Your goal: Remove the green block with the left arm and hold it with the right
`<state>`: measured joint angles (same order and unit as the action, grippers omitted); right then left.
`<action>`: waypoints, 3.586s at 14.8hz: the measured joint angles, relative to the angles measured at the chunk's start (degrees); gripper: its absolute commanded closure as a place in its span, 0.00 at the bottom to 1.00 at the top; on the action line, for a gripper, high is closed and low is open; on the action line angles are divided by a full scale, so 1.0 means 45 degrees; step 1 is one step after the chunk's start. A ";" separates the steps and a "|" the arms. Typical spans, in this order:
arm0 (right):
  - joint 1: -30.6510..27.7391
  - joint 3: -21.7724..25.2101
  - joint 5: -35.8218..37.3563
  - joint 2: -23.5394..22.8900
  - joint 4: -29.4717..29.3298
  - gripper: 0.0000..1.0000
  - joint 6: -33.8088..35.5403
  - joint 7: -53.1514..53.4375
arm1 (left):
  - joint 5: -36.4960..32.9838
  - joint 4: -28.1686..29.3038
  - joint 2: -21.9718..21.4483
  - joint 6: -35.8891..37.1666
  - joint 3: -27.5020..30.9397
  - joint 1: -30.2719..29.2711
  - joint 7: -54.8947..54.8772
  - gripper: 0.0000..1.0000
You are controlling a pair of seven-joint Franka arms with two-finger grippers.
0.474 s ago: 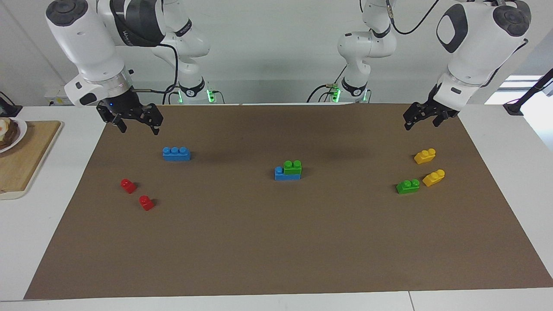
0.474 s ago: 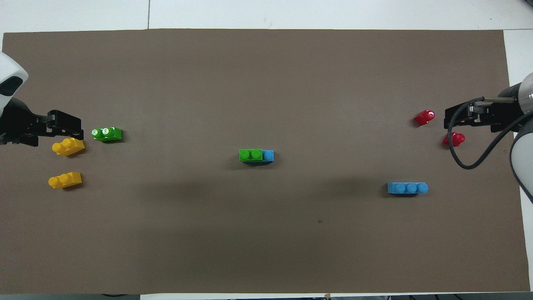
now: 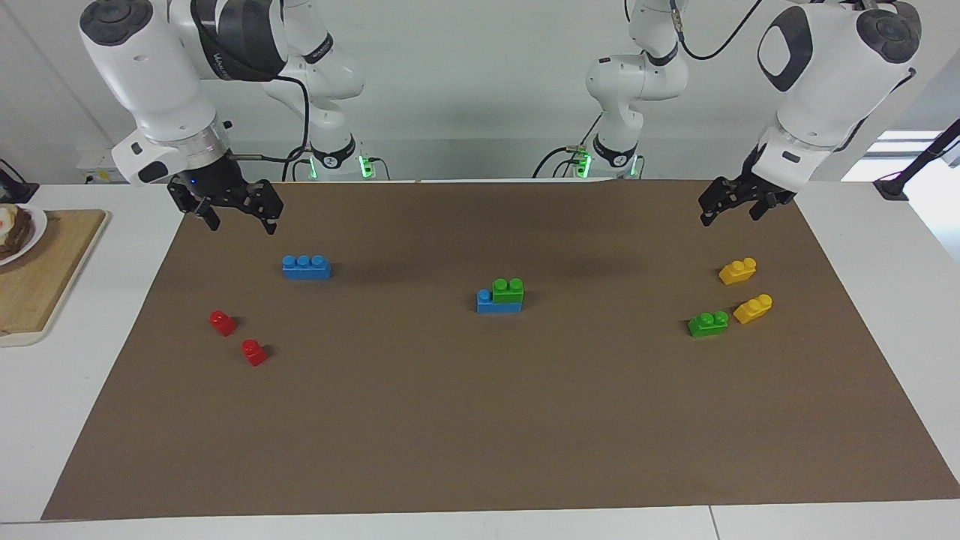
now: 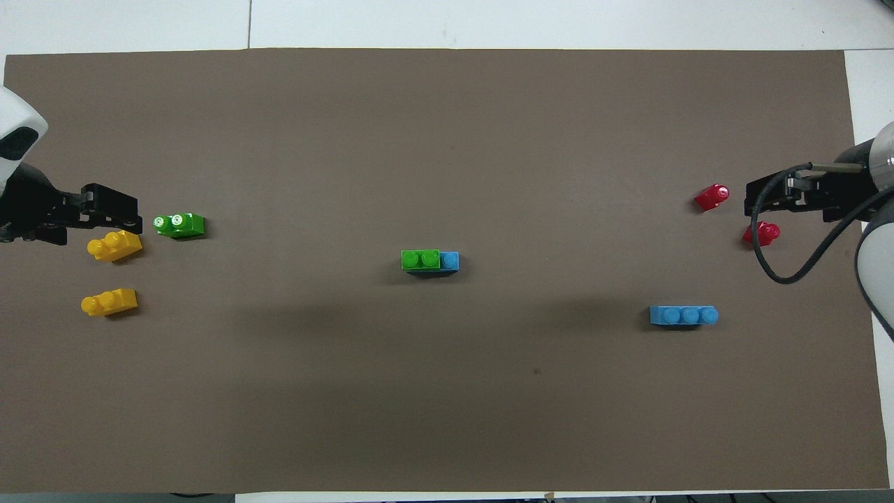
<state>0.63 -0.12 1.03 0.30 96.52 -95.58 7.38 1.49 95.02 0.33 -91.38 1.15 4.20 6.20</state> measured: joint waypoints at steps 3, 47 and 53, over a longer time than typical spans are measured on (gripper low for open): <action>0.0000 0.0000 0.0000 0.0000 0.0000 0.00 0.0000 0.0000 | 0.0002 -0.0137 -0.0012 -0.0021 0.0019 -0.0001 0.0000 0.00; 0.4014 -0.0292 -0.8380 -0.1966 0.4032 0.01 -0.6579 1.7917 | 0.1341 0.2567 0.0558 -0.3377 -0.0187 0.2916 2.0049 0.00; 0.4916 -0.0293 -0.9063 -0.2380 0.4491 0.01 -0.8266 1.8056 | 0.1344 0.3144 0.0854 -0.4541 -0.0210 0.4070 2.4376 0.00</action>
<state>22.75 -1.44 -39.75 -10.41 116.73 -132.77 88.63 7.54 109.17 4.17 -111.81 0.21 22.52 115.89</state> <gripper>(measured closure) 0.000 0.000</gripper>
